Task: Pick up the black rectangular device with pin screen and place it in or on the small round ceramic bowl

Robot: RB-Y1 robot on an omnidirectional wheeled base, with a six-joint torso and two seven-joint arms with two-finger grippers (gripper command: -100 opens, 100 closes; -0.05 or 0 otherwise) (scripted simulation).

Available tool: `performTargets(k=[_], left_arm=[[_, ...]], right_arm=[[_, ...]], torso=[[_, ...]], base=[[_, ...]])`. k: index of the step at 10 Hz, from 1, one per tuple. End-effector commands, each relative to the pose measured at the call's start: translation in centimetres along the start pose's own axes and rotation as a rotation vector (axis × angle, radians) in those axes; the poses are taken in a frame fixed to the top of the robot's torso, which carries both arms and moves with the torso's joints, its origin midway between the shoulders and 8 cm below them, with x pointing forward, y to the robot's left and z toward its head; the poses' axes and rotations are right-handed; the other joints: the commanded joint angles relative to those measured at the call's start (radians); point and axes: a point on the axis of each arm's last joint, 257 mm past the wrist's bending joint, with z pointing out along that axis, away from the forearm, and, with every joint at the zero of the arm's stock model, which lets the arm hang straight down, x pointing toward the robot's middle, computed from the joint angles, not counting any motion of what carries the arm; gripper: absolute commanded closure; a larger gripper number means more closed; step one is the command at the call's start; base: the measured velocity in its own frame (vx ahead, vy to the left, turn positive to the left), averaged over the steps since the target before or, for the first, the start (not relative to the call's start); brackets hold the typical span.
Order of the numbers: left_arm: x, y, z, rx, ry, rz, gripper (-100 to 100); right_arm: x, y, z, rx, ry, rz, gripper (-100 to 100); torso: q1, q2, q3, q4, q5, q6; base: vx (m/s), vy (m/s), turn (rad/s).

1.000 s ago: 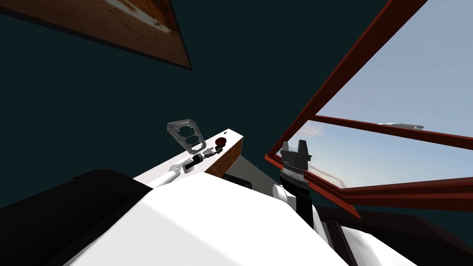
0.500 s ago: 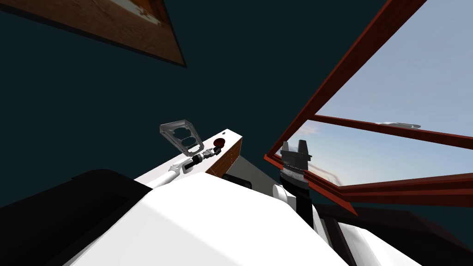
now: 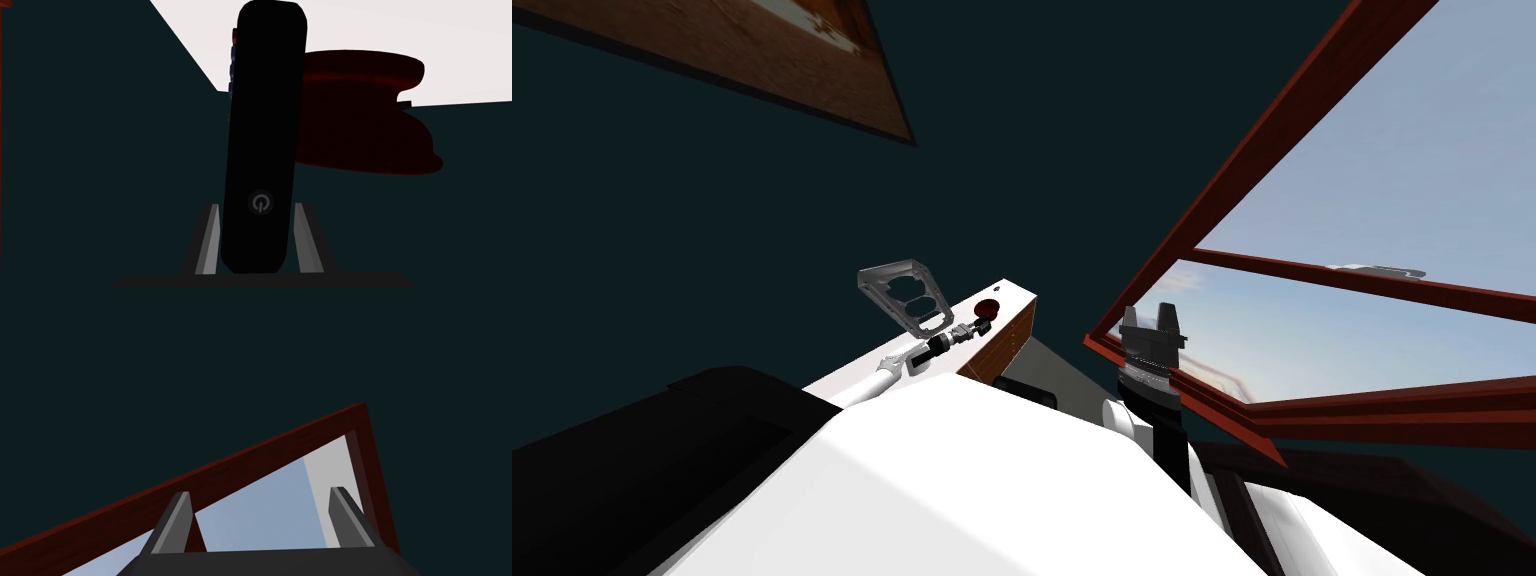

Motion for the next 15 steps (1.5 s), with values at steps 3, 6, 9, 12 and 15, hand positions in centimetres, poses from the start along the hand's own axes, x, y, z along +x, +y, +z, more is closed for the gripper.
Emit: performTargets(k=[3, 6, 9, 12, 15], left_arm=[[0.0, 0.0, 0.0, 0.0, 0.0, 0.0, 0], [-1.0, 2.8, -1.1, -0.033, 0.024, 0.007, 100], [-2.8, 6.0, -2.4, -0.072, 0.045, 0.018, 100], [-4.3, 8.3, -3.3, -0.102, 0.057, 0.024, 100], [-6.2, 10.6, -4.4, -0.132, 0.072, 0.034, 100]], right_arm=[[0.0, 0.0, 0.0, 0.0, 0.0, 0.0, 0], [0.0, 0.0, 0.0, 0.0, 0.0, 0.0, 0], [0.0, 0.0, 0.0, 0.0, 0.0, 0.0, 0], [0.0, 0.0, 0.0, 0.0, 0.0, 0.0, 0], [0.0, 0.0, 0.0, 0.0, 0.0, 0.0, 0]], torso=[[0.0, 0.0, 0.0, 0.0, 0.0, 0.0], [0.001, 0.007, 0.004, 0.001, 0.0, -0.002], [0.003, 0.009, 0.005, 0.002, -0.001, -0.003], [0.001, 0.007, 0.005, 0.002, -0.002, -0.002], [0.001, 0.007, 0.005, 0.003, -0.002, -0.003]], base=[[0.0, 0.0, 0.0], [-0.095, 0.007, 0.053], [-0.104, 0.026, 0.055], [-0.071, 0.025, 0.029], [-0.07, 0.031, 0.032]])
